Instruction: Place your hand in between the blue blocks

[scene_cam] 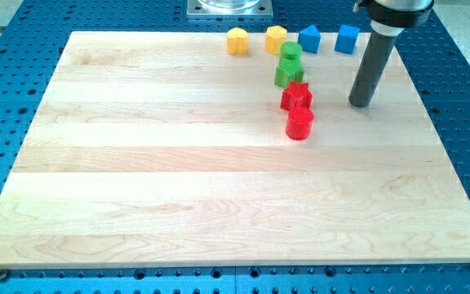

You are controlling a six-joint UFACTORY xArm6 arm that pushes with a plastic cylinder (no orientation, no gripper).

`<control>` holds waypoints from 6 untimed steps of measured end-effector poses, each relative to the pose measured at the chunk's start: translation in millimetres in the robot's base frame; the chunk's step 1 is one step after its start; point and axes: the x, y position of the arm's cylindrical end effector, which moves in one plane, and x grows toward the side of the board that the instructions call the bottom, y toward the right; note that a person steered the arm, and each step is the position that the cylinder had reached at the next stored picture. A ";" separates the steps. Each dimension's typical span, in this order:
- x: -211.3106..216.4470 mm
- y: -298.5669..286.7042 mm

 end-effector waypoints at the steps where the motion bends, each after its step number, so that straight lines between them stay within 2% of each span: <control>1: 0.0 0.0; 3: -10.7 14.3; 4: -39.2 68.7; 6: -130.7 117.7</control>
